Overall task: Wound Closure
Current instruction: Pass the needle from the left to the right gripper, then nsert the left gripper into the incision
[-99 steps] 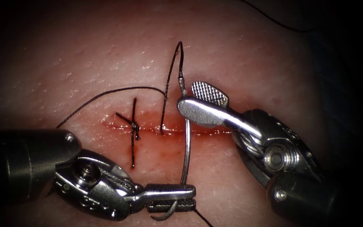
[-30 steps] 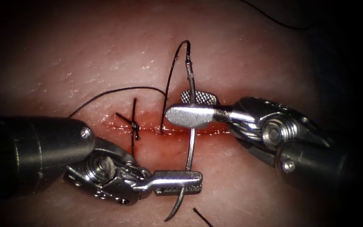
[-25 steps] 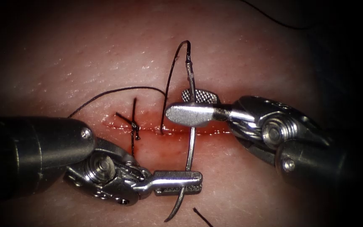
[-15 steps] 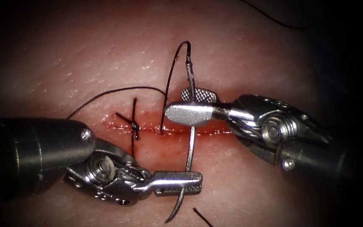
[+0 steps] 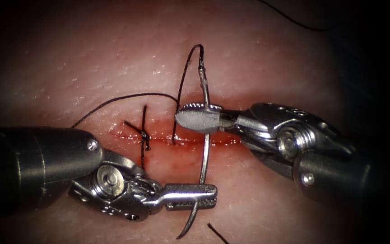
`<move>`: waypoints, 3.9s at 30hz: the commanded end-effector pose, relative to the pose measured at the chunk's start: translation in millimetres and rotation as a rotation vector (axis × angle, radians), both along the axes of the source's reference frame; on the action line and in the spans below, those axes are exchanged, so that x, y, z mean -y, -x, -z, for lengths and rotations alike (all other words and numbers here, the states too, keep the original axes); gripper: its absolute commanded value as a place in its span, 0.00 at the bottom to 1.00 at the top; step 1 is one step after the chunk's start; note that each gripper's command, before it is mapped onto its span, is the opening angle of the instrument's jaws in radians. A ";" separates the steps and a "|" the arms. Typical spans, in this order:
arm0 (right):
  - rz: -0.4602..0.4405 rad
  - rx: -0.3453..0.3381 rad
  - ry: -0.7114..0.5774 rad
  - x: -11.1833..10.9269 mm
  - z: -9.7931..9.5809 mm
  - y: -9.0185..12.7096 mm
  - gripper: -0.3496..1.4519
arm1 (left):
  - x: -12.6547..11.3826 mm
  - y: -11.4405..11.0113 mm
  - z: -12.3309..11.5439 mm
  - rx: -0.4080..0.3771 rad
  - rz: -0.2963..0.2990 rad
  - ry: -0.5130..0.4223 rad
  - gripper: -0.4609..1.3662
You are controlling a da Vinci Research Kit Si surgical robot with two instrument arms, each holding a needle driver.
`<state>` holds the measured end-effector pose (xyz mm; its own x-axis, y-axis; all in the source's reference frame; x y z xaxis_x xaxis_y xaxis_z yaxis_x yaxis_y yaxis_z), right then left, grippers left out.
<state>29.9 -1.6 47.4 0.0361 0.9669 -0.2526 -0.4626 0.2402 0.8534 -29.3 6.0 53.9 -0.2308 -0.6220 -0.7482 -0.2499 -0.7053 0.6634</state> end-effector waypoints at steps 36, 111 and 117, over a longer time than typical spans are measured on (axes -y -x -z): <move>-0.108 -0.036 0.079 -2.2 -0.1 1.7 0.00 | -0.3 -0.4 -0.5 0.157 0.101 -0.309 0.63; 0.028 -0.231 0.772 -1.2 2.7 3.6 0.00 | -3.1 -4.3 -15.1 -0.356 0.164 -1.075 0.06; 0.031 -0.231 0.777 -1.0 2.8 3.6 0.00 | -3.0 -4.3 -15.1 -0.354 0.169 -1.081 0.06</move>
